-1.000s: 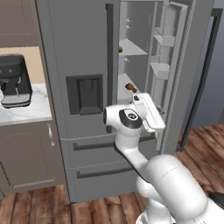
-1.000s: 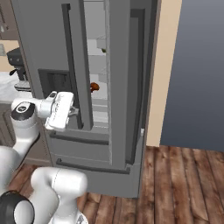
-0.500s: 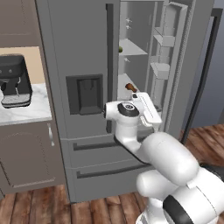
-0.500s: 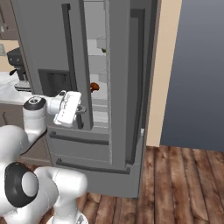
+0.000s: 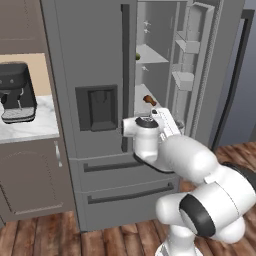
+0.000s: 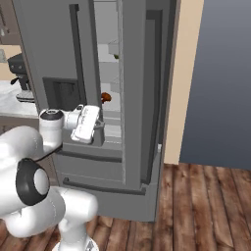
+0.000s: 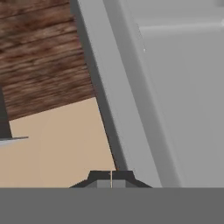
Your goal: Gather the carrot and cucumber from the fridge and place them on a tray on the dining counter. Then gather the chicken drumsticks from the fridge and place them on the other tray.
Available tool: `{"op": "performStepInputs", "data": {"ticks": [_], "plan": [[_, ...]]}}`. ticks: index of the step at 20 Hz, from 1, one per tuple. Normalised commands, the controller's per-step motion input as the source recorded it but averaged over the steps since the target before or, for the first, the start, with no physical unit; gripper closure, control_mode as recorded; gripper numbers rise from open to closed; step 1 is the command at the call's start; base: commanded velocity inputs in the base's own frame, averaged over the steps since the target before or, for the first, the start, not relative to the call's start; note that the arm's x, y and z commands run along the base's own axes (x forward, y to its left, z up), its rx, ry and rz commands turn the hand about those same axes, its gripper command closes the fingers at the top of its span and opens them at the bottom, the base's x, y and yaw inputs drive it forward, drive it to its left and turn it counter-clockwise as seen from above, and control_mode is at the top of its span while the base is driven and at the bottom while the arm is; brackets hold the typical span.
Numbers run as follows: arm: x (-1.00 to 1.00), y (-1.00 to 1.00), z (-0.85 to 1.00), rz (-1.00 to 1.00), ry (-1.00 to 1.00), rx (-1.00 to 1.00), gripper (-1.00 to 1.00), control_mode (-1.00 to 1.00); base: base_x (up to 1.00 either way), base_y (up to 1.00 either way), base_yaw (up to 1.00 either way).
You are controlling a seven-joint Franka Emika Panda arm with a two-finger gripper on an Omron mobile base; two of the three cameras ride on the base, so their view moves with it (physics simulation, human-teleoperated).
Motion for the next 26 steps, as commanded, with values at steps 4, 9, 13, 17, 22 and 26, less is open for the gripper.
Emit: {"op": "performStepInputs", "data": {"ticks": [4, 9, 13, 17, 22, 26], "plan": [[0.35, -0.18, -0.29, 0.0, 0.0, 0.0, 1.0, -1.0, 0.0, 0.0, 0.0], [0.42, -0.15, -0.23, 0.0, 0.0, 0.0, 1.0, -1.0, 0.0, 0.0, 0.0], [0.51, -0.01, -0.15, -0.02, 0.0, -0.01, 1.0, -1.0, 0.0, 0.0, 0.0], [0.55, -0.11, -0.1, -0.04, 0.0, -0.01, 1.0, -1.0, 0.0, 0.0, 0.0], [0.49, -0.18, -0.13, -0.06, 0.0, -0.02, 1.0, -1.0, 0.0, 0.0, 0.0], [0.39, -0.3, -0.15, -0.11, 0.0, -0.03, 1.0, -1.0, 0.0, 0.0, 0.0]]}}
